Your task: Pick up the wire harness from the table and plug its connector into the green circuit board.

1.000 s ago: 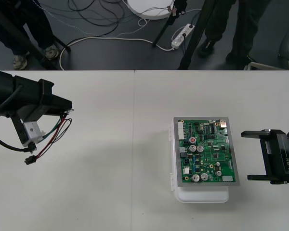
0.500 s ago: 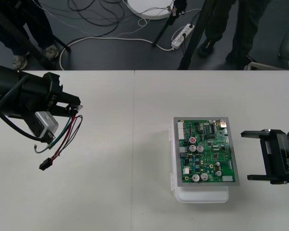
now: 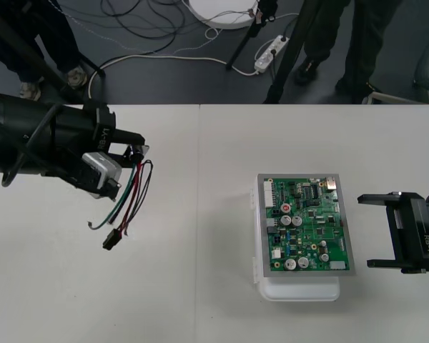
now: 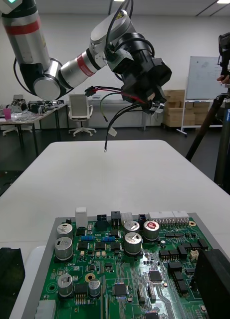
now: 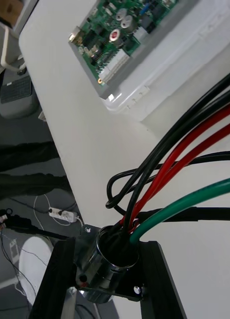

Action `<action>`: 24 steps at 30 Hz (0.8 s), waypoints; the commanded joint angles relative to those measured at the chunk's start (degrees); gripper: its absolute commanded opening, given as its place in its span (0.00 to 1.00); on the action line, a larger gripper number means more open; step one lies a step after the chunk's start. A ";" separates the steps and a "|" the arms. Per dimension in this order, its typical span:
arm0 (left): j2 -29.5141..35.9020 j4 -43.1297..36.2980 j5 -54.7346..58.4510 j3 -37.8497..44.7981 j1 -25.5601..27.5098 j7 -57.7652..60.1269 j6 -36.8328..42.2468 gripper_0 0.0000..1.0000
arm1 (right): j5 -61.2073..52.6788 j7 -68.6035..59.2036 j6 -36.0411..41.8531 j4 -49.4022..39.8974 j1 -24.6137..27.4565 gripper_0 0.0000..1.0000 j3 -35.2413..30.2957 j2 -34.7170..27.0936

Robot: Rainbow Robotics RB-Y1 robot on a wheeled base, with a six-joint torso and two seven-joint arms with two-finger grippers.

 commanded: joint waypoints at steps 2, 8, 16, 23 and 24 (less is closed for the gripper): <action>-5.87 -2.26 -2.94 1.93 -1.28 2.42 -1.84 0.00 | -0.71 -1.98 -0.74 -0.05 -1.52 1.00 0.04 0.36; -10.62 -2.17 -6.63 3.16 -1.37 3.65 -1.84 0.00 | -0.71 -2.25 -0.56 -0.05 -1.44 1.00 0.04 0.36; -13.52 -2.17 -6.02 4.83 -1.37 4.97 -1.84 0.00 | -0.71 -2.60 -0.21 -0.32 -1.44 1.00 -0.04 0.36; -16.33 -2.17 -6.02 5.45 -1.37 6.03 -1.84 0.00 | -0.80 -3.04 -0.12 -0.40 -1.44 1.00 -0.22 0.36; -16.86 -2.17 -6.02 5.71 -1.37 6.38 -1.84 0.00 | -0.71 -3.13 -0.21 -0.40 -1.52 1.00 -0.13 0.36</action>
